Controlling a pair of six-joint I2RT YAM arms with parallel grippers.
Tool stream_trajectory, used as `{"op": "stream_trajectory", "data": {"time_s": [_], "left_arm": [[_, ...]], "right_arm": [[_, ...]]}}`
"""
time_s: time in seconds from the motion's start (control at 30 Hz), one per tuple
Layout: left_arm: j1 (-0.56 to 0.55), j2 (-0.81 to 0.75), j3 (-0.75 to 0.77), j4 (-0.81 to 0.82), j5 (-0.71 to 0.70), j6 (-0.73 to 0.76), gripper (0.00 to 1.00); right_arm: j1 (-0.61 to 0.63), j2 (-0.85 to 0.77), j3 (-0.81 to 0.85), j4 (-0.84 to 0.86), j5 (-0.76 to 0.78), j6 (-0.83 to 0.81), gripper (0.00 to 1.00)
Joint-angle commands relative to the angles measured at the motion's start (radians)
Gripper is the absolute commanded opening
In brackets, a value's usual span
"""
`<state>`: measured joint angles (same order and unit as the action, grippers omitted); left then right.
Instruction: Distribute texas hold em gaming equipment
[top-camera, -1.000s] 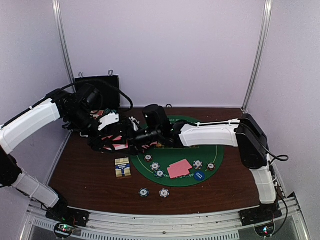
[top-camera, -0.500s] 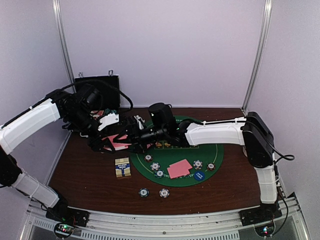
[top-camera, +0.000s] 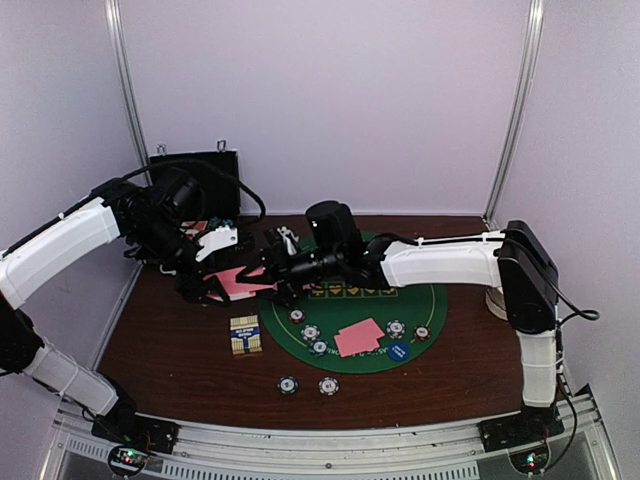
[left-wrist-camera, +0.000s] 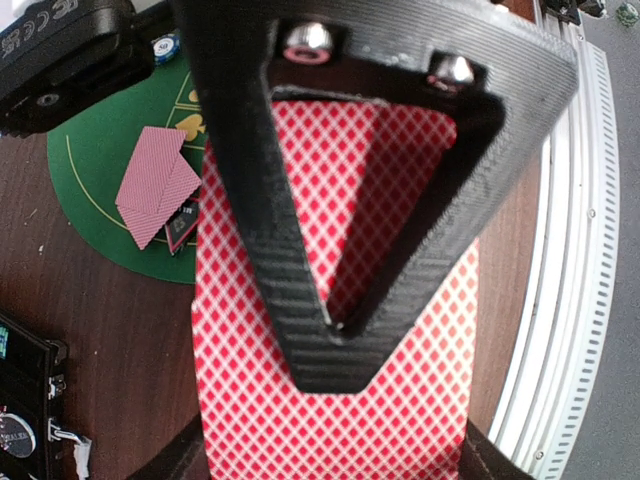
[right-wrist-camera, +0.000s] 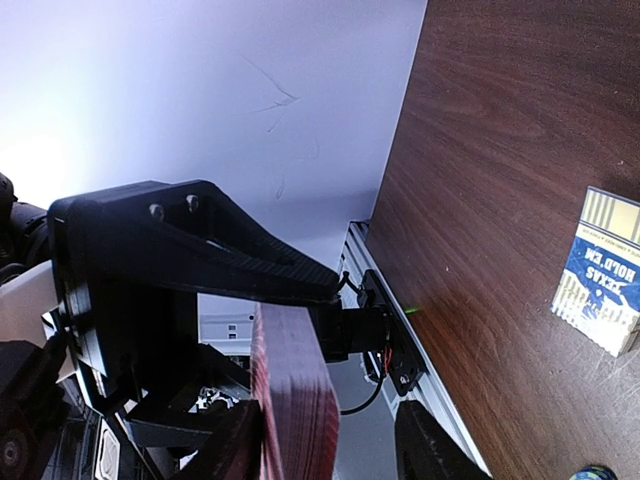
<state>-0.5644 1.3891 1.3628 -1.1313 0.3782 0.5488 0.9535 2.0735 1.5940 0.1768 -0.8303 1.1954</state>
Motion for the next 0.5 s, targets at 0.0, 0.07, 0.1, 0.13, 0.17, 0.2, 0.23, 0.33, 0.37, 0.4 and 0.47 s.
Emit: {"op": "stream_trajectory", "data": {"time_s": [0.0, 0.07, 0.1, 0.13, 0.17, 0.2, 0.23, 0.33, 0.37, 0.4, 0.47], "left_arm": [[0.001, -0.031, 0.001, 0.031, 0.021, 0.012, 0.0], [0.001, -0.03, 0.001, 0.031, 0.021, 0.013, 0.0], [0.001, -0.03, 0.001, 0.031, 0.022, 0.012, 0.0], [0.001, -0.03, 0.001, 0.031, 0.021, 0.012, 0.0], [0.001, -0.028, 0.001, 0.031, 0.021, 0.012, 0.0], [0.001, -0.028, 0.001, 0.031, 0.022, 0.012, 0.0], [0.001, -0.028, 0.001, 0.031, 0.022, 0.012, 0.0], [0.002, -0.028, 0.001, 0.031, 0.021, 0.012, 0.0], [0.002, -0.028, 0.001, 0.031, 0.02, 0.013, 0.0], [0.001, -0.028, 0.001, 0.031, 0.021, 0.013, 0.0], [0.001, -0.03, -0.002, 0.031, 0.019, 0.011, 0.0]], "right_arm": [[-0.011, -0.062, -0.025, -0.026, -0.011, -0.008, 0.47], [-0.012, -0.073, -0.03, -0.012, -0.019, -0.002, 0.48], [-0.012, -0.077, -0.032, -0.009, -0.021, 0.001, 0.49], [-0.012, -0.084, -0.034, -0.008, -0.022, 0.001, 0.5], [-0.011, -0.09, -0.035, -0.01, -0.025, 0.0, 0.5], [-0.012, -0.094, -0.037, -0.01, -0.028, 0.0, 0.5], [-0.013, -0.096, -0.038, -0.012, -0.031, 0.002, 0.5], [-0.015, -0.106, -0.047, -0.019, -0.037, 0.0, 0.5], [-0.016, -0.108, -0.049, -0.022, -0.04, 0.0, 0.49], [-0.018, -0.112, -0.054, -0.025, -0.042, 0.0, 0.48], [-0.023, -0.121, -0.061, -0.04, -0.045, -0.006, 0.44]]}}
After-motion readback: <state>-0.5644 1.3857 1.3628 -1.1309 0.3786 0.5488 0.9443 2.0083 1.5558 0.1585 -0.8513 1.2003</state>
